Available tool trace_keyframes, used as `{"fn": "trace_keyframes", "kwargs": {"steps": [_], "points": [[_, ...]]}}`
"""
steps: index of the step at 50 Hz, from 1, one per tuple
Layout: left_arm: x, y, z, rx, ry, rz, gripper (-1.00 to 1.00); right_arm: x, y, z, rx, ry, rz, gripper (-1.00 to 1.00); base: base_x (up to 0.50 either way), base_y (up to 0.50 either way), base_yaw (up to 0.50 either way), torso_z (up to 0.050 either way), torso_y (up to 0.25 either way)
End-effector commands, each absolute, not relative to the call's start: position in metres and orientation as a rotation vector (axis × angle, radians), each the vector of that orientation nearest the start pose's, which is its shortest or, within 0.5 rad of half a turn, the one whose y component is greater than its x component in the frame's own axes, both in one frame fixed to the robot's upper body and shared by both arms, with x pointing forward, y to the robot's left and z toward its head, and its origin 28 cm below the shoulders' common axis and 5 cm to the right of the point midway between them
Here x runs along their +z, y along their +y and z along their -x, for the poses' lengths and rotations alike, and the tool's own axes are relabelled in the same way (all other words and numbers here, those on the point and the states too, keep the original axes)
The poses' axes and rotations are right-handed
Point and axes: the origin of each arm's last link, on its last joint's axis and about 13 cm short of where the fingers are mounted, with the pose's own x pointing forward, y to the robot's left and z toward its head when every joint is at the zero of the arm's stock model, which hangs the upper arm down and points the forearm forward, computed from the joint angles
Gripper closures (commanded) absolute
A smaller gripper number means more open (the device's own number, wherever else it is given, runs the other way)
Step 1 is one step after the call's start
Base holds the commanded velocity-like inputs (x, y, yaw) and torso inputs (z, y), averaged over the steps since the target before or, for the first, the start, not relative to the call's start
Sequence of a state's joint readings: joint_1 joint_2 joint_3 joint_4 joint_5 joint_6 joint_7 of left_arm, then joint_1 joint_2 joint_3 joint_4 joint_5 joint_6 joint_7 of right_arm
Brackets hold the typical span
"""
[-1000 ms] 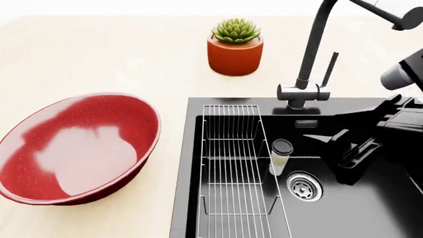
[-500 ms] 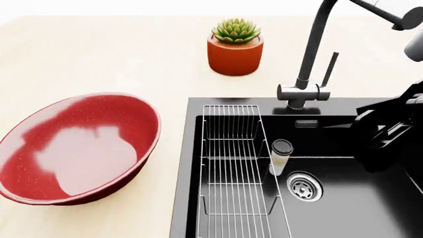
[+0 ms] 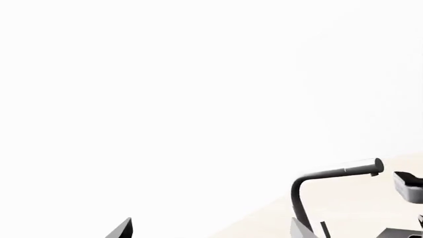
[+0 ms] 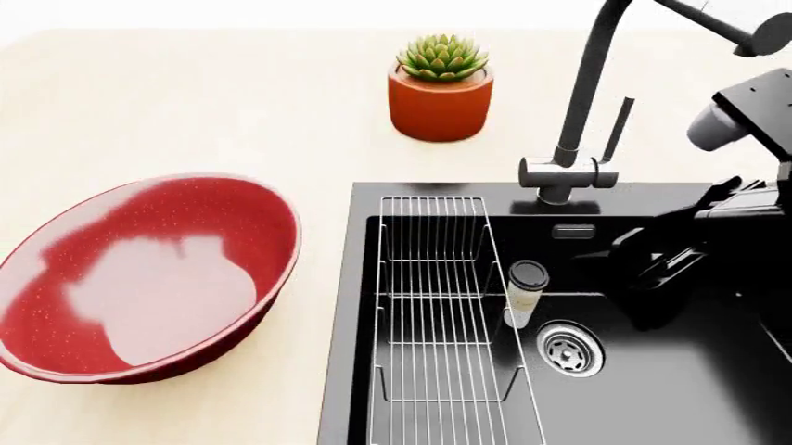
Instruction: Pick the cup and bowl from the sink and place them on the counter for drying.
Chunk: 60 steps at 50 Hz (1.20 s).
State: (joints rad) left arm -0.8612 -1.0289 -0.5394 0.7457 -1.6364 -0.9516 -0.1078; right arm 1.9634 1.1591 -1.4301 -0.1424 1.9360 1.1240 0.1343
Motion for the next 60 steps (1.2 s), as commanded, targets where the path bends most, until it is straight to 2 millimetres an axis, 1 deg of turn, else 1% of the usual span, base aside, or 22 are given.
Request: {"fn": "trace_keyframes", "kwargs": {"steps": [1,12,16,27,36,45,60], "points": [[0.352,0.318,-0.137,-0.542,-0.599,-0.204,-1.0,0.299,-0.211,-0.232,0.567,0.684,0.145,-1.0,0.0,0.0,0.0,0.0,0.0],[0.352,0.318,-0.137,-0.543,-0.598,-0.206,-1.0,0.281,-0.212,-0.238,0.514,0.711,0.164,-1.0,0.0,0.0,0.0,0.0,0.0],[0.352,0.318,-0.137,-0.542,-0.598,-0.206,-1.0,0.276,-0.216,-0.24,0.459,0.709,0.186,-1.0,0.0,0.0,0.0,0.0,0.0],[0.351,0.318,-0.138,-0.542,-0.597,-0.207,-1.0,0.273,-0.222,-0.245,0.361,0.691,0.231,-1.0,0.0,0.0,0.0,0.0,0.0],[0.35,0.318,-0.138,-0.542,-0.596,-0.206,-1.0,0.274,-0.221,-0.253,0.317,0.662,0.261,-1.0,0.0,0.0,0.0,0.0,0.0],[0.35,0.318,-0.137,-0.543,-0.593,-0.208,-1.0,0.274,-0.217,-0.266,0.308,0.61,0.239,-1.0,0.0,0.0,0.0,0.0,0.0],[0.351,0.316,-0.138,-0.55,-0.587,-0.215,-1.0,0.263,-0.218,-0.282,0.263,0.592,0.186,-1.0,0.0,0.0,0.0,0.0,0.0]]}}
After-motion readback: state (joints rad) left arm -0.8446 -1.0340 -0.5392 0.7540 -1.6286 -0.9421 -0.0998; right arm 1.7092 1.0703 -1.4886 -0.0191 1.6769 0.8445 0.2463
